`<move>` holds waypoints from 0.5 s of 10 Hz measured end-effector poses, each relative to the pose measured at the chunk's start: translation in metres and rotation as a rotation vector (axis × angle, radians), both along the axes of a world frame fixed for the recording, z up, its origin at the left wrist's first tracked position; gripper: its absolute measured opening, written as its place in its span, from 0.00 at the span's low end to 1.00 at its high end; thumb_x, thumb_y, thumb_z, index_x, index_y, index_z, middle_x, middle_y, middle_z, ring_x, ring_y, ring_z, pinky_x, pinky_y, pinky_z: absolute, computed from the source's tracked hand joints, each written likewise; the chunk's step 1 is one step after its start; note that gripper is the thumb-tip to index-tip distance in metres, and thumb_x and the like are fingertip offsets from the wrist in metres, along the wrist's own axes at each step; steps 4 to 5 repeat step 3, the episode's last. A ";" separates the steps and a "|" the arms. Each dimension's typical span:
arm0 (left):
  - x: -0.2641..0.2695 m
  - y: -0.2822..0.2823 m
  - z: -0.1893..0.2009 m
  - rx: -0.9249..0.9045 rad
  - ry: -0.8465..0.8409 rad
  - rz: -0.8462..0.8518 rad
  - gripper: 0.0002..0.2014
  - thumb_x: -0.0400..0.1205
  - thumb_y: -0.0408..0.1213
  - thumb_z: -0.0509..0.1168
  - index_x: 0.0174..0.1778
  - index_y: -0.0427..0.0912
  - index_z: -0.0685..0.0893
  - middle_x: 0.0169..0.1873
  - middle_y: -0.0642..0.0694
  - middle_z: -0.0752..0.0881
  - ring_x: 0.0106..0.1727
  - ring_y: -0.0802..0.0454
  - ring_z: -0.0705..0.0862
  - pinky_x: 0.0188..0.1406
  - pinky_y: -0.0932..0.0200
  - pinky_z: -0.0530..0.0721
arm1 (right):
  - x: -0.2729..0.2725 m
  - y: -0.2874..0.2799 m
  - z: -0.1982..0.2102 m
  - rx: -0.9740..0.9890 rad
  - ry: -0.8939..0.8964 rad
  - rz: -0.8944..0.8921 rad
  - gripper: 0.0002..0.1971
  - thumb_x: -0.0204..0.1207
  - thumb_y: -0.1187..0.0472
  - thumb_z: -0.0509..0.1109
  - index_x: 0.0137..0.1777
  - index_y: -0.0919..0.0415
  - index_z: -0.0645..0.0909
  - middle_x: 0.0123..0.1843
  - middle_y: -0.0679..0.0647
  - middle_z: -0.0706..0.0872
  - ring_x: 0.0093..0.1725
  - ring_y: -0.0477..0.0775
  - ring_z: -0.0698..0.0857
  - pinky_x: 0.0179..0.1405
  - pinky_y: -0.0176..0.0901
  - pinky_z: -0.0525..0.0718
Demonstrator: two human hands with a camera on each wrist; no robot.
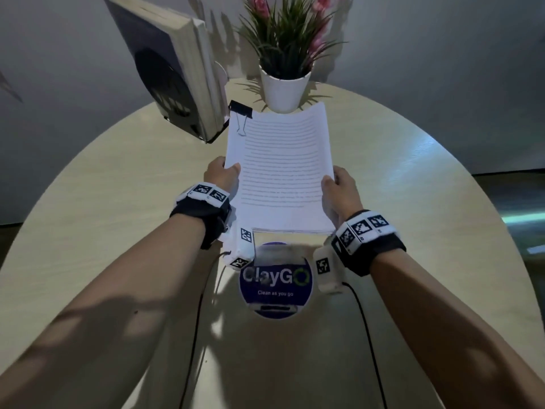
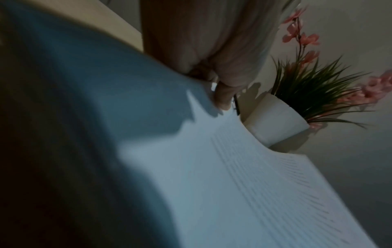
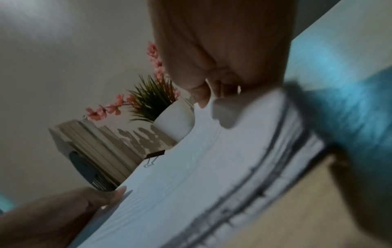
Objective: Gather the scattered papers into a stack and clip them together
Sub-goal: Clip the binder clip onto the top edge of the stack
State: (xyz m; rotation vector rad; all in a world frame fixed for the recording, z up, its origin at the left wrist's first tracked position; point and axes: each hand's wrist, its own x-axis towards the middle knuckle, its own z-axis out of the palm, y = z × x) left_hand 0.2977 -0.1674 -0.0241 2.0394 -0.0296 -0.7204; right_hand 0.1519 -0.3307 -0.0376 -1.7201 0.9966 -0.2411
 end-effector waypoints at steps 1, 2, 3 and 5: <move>0.004 0.007 -0.008 0.008 -0.010 -0.022 0.19 0.83 0.38 0.58 0.70 0.38 0.72 0.61 0.37 0.80 0.62 0.36 0.79 0.56 0.47 0.77 | -0.002 0.005 0.010 0.038 0.037 0.077 0.21 0.80 0.61 0.56 0.72 0.63 0.67 0.63 0.56 0.80 0.60 0.59 0.80 0.62 0.55 0.80; -0.008 0.019 -0.007 -0.069 -0.044 0.012 0.23 0.81 0.39 0.60 0.72 0.43 0.69 0.63 0.41 0.80 0.63 0.40 0.79 0.59 0.51 0.76 | -0.014 0.009 0.018 0.078 0.005 0.035 0.23 0.82 0.66 0.56 0.75 0.69 0.61 0.66 0.61 0.78 0.60 0.59 0.79 0.57 0.45 0.77; -0.054 0.078 -0.021 -0.064 -0.068 0.041 0.24 0.77 0.44 0.62 0.70 0.43 0.73 0.60 0.40 0.82 0.59 0.42 0.80 0.66 0.47 0.76 | -0.078 0.015 0.016 0.042 0.016 -0.036 0.20 0.81 0.68 0.61 0.72 0.71 0.69 0.69 0.63 0.78 0.63 0.55 0.78 0.50 0.26 0.74; -0.054 0.078 -0.021 -0.064 -0.068 0.041 0.24 0.77 0.44 0.62 0.70 0.43 0.73 0.60 0.40 0.82 0.59 0.42 0.80 0.66 0.47 0.76 | -0.078 0.015 0.016 0.042 0.016 -0.036 0.20 0.81 0.68 0.61 0.72 0.71 0.69 0.69 0.63 0.78 0.63 0.55 0.78 0.50 0.26 0.74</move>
